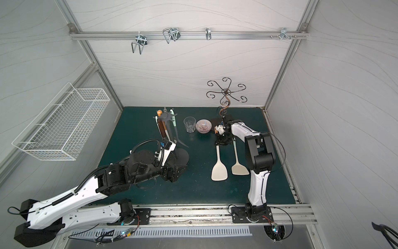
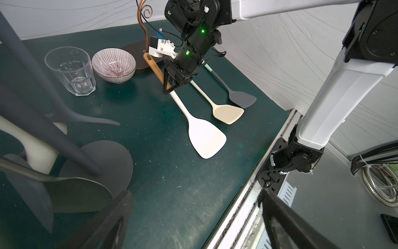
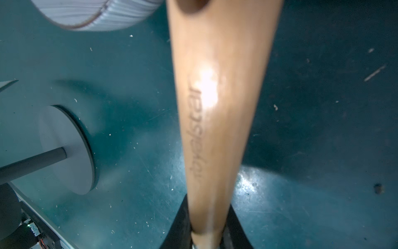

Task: Take the spatula off the kitchen utensil rack
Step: Place the spatula at the center of the board.

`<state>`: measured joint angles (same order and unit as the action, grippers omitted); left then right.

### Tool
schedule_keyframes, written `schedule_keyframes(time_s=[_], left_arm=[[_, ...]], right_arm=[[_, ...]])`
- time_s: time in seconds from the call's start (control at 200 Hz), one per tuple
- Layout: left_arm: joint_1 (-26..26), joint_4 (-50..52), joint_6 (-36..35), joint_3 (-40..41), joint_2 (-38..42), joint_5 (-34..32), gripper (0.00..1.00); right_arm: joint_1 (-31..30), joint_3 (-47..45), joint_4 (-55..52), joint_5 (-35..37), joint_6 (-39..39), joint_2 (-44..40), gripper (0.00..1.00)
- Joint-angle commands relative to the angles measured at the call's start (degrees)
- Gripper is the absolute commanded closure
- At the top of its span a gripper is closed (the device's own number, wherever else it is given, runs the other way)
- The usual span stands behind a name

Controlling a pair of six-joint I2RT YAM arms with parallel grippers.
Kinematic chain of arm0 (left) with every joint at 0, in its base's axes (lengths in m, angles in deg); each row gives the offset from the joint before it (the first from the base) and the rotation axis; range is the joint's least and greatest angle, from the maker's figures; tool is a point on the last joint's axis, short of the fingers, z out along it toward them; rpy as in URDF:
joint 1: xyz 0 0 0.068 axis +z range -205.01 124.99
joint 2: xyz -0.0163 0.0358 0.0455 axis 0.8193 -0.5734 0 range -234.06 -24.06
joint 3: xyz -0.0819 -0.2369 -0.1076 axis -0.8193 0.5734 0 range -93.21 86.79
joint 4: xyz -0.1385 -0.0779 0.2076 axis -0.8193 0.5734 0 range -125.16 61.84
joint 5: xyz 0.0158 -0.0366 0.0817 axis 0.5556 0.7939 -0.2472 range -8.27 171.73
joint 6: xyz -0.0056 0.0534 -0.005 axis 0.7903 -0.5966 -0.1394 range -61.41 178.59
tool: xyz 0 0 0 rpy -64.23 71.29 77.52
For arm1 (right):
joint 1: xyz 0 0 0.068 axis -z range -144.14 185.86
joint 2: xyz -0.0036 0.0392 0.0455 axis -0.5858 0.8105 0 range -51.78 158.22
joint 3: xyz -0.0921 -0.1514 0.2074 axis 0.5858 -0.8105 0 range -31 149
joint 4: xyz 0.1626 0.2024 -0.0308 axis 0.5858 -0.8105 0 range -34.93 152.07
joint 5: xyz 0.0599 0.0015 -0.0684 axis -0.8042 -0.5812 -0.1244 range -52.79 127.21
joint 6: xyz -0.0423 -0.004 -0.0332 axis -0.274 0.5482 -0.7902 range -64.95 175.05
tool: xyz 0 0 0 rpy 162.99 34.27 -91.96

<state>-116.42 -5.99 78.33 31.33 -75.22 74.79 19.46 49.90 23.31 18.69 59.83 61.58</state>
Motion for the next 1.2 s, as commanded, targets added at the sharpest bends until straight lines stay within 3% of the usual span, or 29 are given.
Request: schedule_keyframes(time_s=[0.0,0.46,0.85,1.196], left_arm=[[-0.2,-0.18,-0.67,-1.86,0.45,-1.13,0.04],[-0.2,-0.24,-0.99,-1.62,1.37,-2.53,0.04],[-0.2,-0.16,-0.94,-1.05,1.96,-3.09,0.04],[-0.2,-0.56,-0.61,-0.27,2.04,-3.17,0.04]], right_arm=[[0.06,-1.27,-0.68,0.91,-0.05,0.37,1.0],[0.06,-4.63,1.39,0.6,3.1,-0.86,1.0],[0.06,-6.4,7.56,-7.21,11.56,-1.04,1.0],[-0.98,-2.96,1.8,0.52,5.34,1.1,1.0]])
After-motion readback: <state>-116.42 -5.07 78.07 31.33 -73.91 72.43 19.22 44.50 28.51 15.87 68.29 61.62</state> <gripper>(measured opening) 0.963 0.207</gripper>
